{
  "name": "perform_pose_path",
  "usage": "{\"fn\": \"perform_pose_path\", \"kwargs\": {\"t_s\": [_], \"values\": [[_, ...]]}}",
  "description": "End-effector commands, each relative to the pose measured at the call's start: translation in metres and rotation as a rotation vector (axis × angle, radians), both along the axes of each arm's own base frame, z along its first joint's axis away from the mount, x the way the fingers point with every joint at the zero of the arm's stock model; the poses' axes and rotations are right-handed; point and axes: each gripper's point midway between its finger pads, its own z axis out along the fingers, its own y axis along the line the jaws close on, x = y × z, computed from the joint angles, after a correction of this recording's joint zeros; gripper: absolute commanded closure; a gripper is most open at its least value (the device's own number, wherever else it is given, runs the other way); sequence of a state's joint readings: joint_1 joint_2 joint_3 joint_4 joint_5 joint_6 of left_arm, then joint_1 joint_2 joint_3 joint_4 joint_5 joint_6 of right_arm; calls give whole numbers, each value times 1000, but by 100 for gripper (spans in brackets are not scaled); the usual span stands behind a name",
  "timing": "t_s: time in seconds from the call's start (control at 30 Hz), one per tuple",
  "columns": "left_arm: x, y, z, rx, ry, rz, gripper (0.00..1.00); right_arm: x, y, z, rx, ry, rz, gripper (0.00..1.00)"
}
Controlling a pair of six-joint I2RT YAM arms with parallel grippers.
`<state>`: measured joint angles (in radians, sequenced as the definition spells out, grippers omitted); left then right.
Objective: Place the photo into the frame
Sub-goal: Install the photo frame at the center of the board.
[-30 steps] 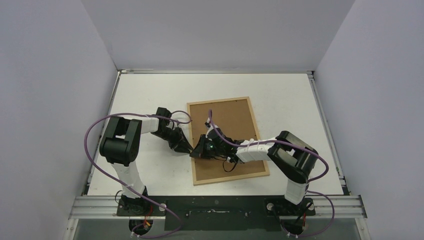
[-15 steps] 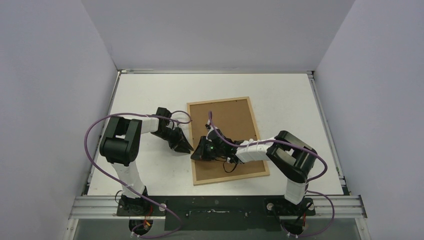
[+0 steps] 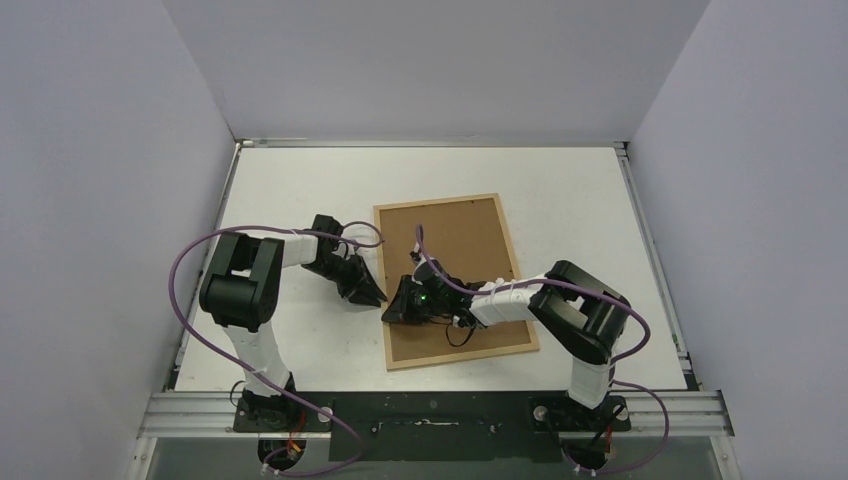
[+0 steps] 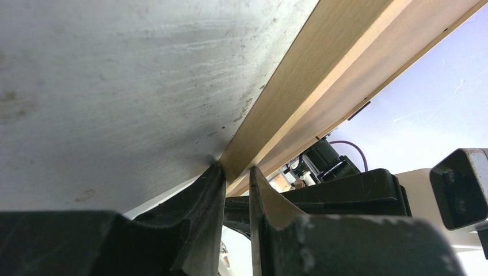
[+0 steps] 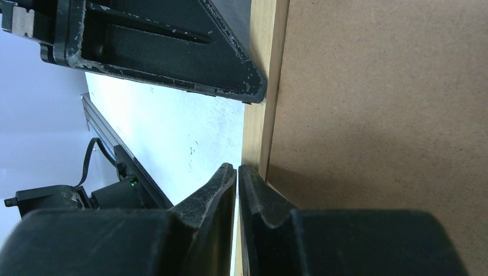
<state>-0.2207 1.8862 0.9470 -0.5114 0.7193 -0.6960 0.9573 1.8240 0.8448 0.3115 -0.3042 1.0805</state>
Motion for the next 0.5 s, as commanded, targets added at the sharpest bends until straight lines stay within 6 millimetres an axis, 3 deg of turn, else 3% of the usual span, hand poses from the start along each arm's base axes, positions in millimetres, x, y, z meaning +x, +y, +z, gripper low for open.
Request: {"fn": "perform_pose_path", "kwargs": {"t_s": [0.0,0.47], "values": [[-30,45,-70,339,53,-53,81,-6,-9,0,-33,-4,0,89],[-32,45,-71,341,59,-53,81,-7,-12,-2,-48,-7,0,89]]}}
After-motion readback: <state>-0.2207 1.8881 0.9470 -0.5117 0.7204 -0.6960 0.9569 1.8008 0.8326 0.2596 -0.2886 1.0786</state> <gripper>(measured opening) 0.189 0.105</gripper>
